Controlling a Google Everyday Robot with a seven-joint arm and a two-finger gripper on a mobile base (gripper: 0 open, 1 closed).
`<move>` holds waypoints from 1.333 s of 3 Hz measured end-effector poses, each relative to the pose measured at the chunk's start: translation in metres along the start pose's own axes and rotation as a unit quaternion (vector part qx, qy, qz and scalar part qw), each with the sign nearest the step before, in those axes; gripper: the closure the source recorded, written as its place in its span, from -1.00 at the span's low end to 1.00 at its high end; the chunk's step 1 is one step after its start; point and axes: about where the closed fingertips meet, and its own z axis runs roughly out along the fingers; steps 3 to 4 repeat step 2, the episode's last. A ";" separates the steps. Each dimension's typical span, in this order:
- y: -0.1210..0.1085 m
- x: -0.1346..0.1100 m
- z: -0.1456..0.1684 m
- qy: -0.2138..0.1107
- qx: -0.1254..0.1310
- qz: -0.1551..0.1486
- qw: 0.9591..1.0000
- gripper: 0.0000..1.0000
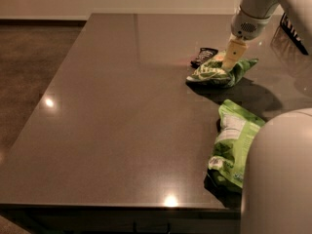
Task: Move green jalapeno chip bag near rxbar chocolate
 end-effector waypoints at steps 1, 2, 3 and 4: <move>-0.002 -0.001 0.002 -0.002 0.002 0.000 1.000 -1.00; -0.002 -0.001 0.002 -0.002 0.002 0.000 1.000 -1.00; -0.002 -0.001 0.002 -0.002 0.002 0.000 1.000 -1.00; -0.002 -0.001 0.002 -0.002 0.002 0.000 1.000 -1.00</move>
Offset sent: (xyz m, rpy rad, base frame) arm 0.0026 0.0009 -0.0016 0.0014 -0.0052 0.0005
